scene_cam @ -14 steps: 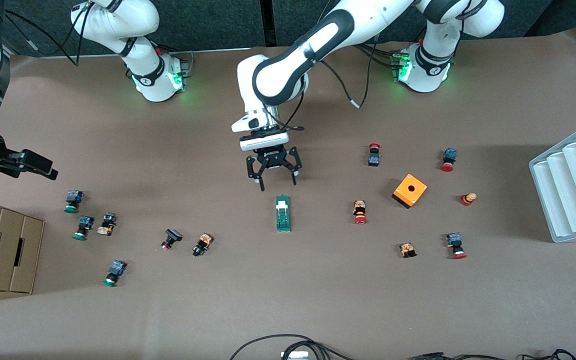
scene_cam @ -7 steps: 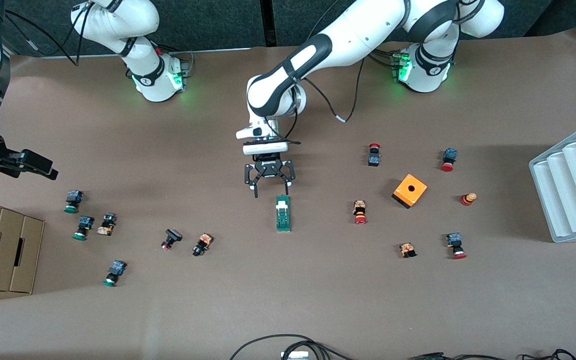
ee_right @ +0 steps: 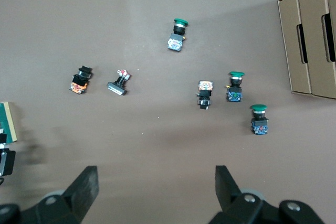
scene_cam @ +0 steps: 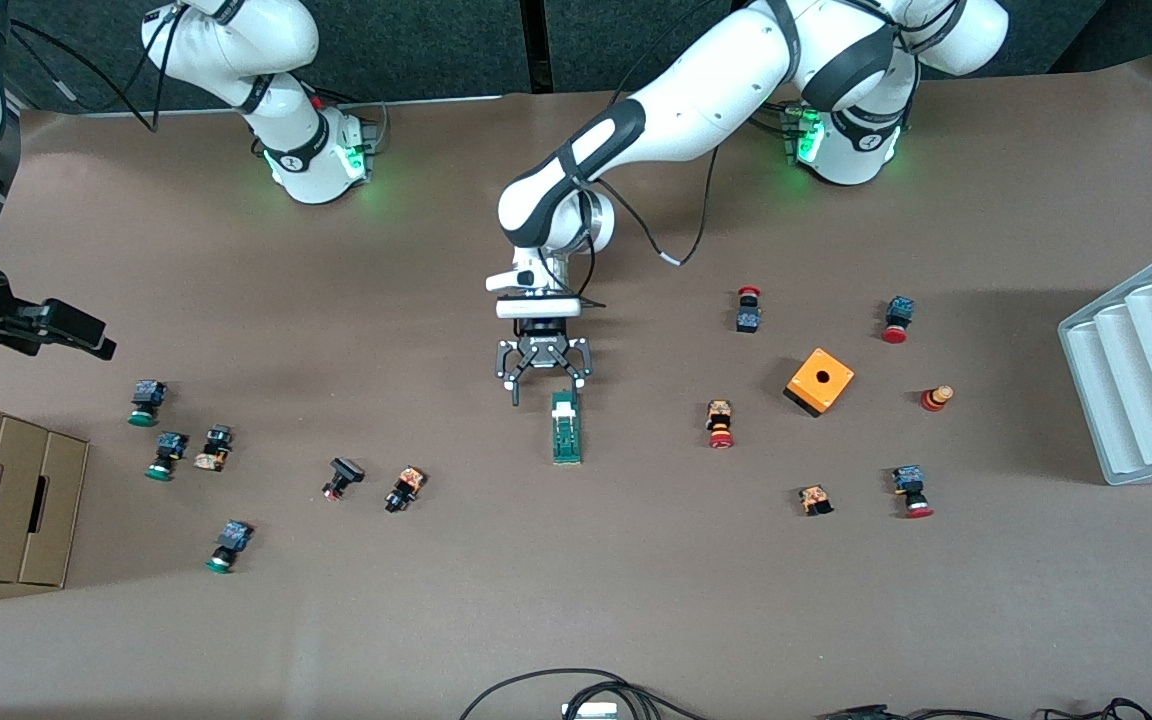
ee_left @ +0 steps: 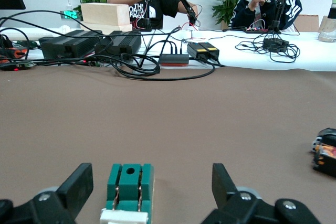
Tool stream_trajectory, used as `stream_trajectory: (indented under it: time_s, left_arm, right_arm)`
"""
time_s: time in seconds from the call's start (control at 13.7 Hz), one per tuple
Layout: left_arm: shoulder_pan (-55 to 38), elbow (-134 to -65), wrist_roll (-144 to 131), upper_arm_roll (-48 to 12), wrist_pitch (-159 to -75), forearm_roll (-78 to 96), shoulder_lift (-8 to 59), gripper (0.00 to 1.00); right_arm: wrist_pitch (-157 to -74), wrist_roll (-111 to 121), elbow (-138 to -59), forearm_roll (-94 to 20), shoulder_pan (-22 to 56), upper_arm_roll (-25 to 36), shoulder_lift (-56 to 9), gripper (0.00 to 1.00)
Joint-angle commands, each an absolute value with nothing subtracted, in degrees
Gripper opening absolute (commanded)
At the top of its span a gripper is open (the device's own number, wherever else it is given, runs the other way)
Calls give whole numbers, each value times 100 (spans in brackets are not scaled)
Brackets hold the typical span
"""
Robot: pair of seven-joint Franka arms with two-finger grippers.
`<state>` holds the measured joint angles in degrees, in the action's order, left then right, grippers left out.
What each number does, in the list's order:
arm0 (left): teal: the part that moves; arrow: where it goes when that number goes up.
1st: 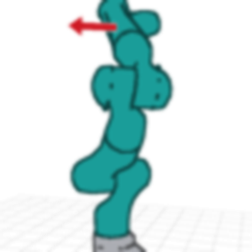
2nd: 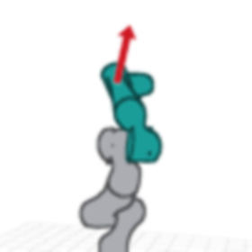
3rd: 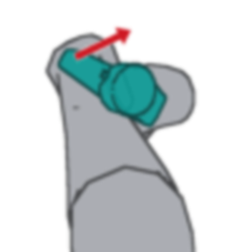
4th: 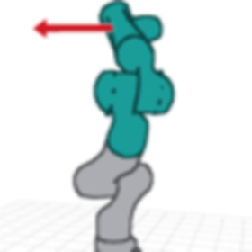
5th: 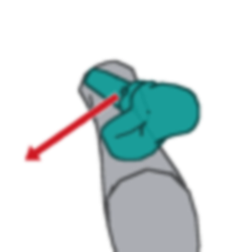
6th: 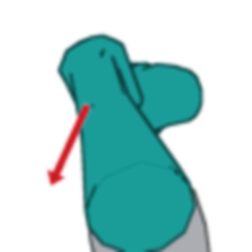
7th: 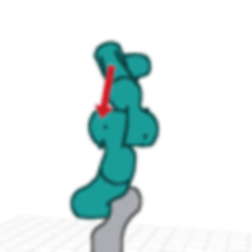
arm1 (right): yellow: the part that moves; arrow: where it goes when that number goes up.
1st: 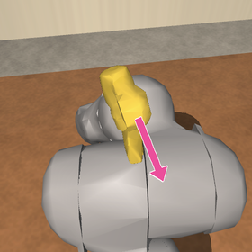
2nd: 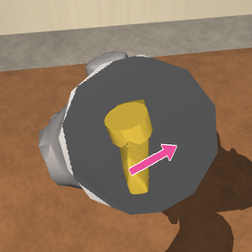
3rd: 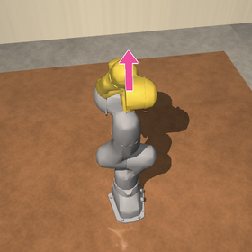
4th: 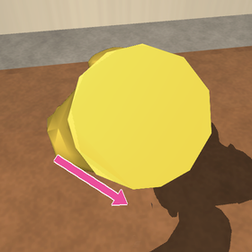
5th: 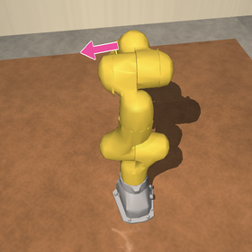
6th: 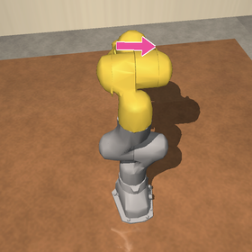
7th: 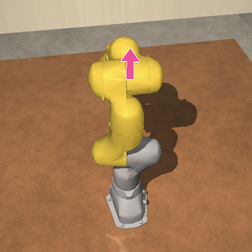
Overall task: Close load switch with both arms
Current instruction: 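Close the left gripper on the green switch body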
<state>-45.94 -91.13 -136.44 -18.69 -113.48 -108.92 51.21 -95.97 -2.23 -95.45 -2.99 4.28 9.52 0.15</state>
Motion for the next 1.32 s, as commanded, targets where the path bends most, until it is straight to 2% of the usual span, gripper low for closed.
stream_trajectory:
  time_s: [0.0,0.88,1.25]
  left_arm:
    - [-4641,-9018,-13781,-1837,-11171,-11187,5282,100]
    - [-4588,-9018,-14562,-1802,-11057,-11891,5792,100]
    - [-4570,-9061,-14818,-1802,-11057,-11909,5757,100]
  right_arm:
    - [-9554,-193,-9431,-202,466,975,-18,99]
    - [-9554,-202,-9431,-202,466,976,-18,99]
    - [-9571,-202,-9422,-211,475,967,-18,99]
